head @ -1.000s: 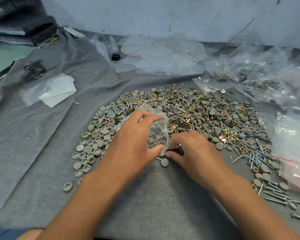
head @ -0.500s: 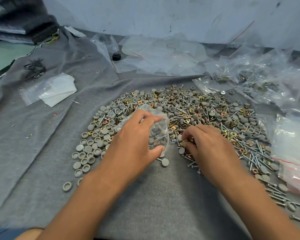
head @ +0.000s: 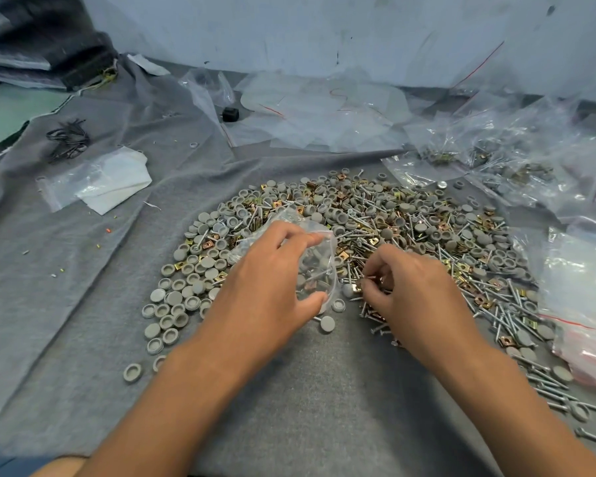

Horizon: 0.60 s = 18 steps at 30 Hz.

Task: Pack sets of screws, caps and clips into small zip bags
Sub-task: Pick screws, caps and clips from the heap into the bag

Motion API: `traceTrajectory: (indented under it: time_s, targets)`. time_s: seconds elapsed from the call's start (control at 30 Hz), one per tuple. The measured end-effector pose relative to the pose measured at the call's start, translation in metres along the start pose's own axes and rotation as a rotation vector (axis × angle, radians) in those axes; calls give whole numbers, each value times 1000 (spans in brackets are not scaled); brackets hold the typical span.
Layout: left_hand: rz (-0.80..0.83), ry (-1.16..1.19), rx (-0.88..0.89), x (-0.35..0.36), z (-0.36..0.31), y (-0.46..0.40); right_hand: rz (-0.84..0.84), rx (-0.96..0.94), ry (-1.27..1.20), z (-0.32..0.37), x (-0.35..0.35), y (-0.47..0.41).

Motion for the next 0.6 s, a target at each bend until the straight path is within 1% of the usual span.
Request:
traceTrajectory:
  time_s: [0.1,0.13,0.2,0.3,0.4,0.47,0.53,0.6]
  targets:
    - [7,-2,1,2,0,0,-18,-2,-270,1,-5,-1]
    - [5,3,4,2,0,0,-45,-46,-342,5,-7,-1]
    - [-7,14,17,2,-1,0,-93,-177,-412,19,-12,-1]
    - [-19,20,32,1,-3,-1,-135,-338,-408,36,-11,1]
    - [-28,40,32,1,-4,-1,-158,-421,-332,42,-7,3]
    - [-35,25,36,1,-4,-2,-146,-406,-288,43,-4,5]
    - [-31,13,40,1,-4,-2,-139,-381,-336,42,-5,6]
    - [-19,5,28,2,-2,-1,-176,-351,-387,38,-12,4]
Point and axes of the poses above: each hand's wrist, its own y-axis away from the middle knuckle, its own x-axis out of the palm, z = x × y, the point moved 3 cm from there along -y, towards the middle knuckle, and after that the axes turned 4 degrees about -y, right-handed, at the moved point
